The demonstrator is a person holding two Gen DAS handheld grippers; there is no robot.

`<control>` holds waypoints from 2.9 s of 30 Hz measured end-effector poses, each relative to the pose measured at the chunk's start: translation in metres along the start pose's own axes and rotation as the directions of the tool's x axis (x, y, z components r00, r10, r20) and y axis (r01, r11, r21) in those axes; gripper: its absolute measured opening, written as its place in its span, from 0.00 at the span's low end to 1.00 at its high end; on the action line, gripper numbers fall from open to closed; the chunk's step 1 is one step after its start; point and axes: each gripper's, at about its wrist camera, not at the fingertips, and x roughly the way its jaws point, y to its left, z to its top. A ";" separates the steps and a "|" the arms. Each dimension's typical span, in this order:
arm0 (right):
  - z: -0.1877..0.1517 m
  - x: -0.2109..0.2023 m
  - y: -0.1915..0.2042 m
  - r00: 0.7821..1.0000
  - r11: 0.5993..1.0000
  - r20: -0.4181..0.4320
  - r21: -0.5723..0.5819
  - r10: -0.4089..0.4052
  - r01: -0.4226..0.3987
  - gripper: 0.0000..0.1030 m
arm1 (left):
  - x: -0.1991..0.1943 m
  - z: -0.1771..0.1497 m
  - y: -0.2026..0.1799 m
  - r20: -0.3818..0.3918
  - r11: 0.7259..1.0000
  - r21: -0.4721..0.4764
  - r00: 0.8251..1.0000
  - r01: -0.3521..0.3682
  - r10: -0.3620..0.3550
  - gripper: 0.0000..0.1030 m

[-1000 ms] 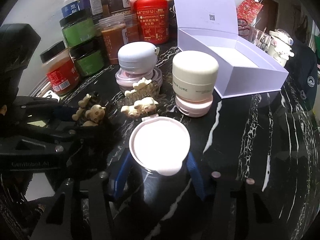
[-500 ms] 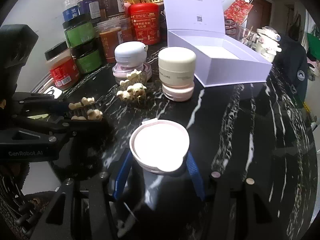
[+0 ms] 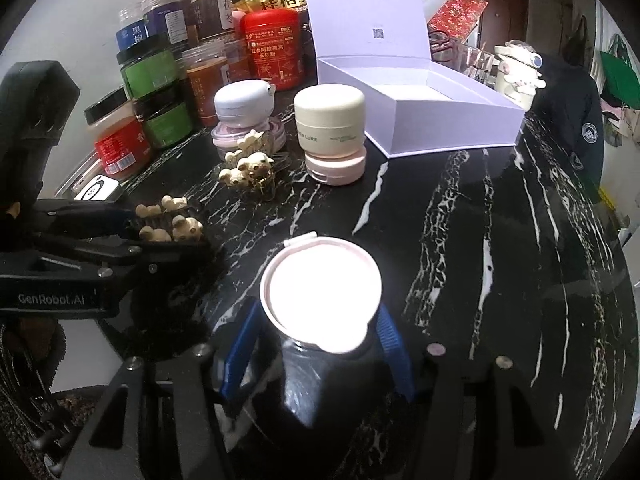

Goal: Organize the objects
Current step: 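Carry the claw clip and pink compact with both tools into the lavender box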

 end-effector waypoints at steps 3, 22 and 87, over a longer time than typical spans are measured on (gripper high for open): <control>0.002 0.003 0.000 1.000 1.000 -0.002 0.000 0.001 -0.001 0.65 | 0.002 0.002 -0.001 0.006 1.000 0.005 1.000 0.001 -0.001 0.46; 0.003 -0.009 -0.004 1.000 1.000 0.028 -0.019 0.005 -0.004 0.58 | 0.000 0.004 -0.014 -0.016 0.996 0.077 0.999 -0.043 0.045 0.39; 0.156 -0.037 -0.082 0.987 0.991 0.153 -0.115 -0.051 0.069 0.58 | 0.002 0.181 -0.059 0.086 0.948 0.288 0.990 -0.132 0.111 0.39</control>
